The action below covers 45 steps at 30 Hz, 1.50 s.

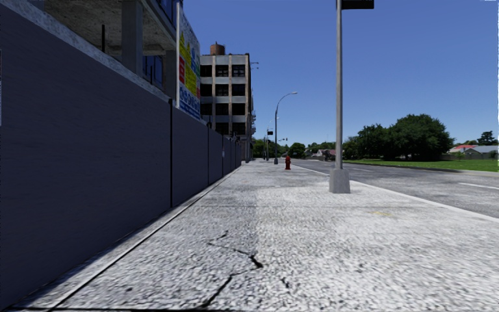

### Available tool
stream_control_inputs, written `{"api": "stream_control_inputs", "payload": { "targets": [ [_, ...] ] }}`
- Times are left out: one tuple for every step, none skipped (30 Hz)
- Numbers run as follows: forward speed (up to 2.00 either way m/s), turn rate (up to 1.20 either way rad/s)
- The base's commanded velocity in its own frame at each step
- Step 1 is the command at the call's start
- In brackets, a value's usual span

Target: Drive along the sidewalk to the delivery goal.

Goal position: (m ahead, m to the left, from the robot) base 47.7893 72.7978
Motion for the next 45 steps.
{"api": "stream_control_inputs", "payload": {
  "targets": [
    [2.0,-0.39],
    [2.0,0.0],
    [2.0,0.0],
    [2.0,0.0],
    [2.0,0.0],
    [2.0,0.0],
    [2.0,0.0],
    [2.0,0.0],
    [2.0,0.0],
    [2.0,0.0],
    [2.0,0.0],
    [2.0,0.0],
    [2.0,0.0],
    [2.0,0.0],
    [2.0,0.0],
    [2.0,0.0],
    [2.0,0.0],
    [2.0,0.0],
    [2.0,0.0],
    [2.0,0.0],
    [2.0,0.0],
    [2.0,0.0],
    [2.0,0.0],
    [2.0,0.0],
    [2.0,0.0],
    [2.0,0.0],
    [2.0,0.0],
    [2.0,0.0],
    [2.0,0.0],
    [2.0,0.0],
    [2.0,0.0],
    [2.0,0.0],
    [2.0,0.0],
    [2.0,0.0],
    [2.0,0.0],
    [2.0,0.0],
    [2.0,0.0],
    [2.0,0.0],
    [2.0,0.0],
    [2.0,0.0],
    [2.0,0.0],
    [2.0,0.0],
    [2.0,0.0],
    [2.0,0.0],
    [2.0,0.0]
  ]
}}
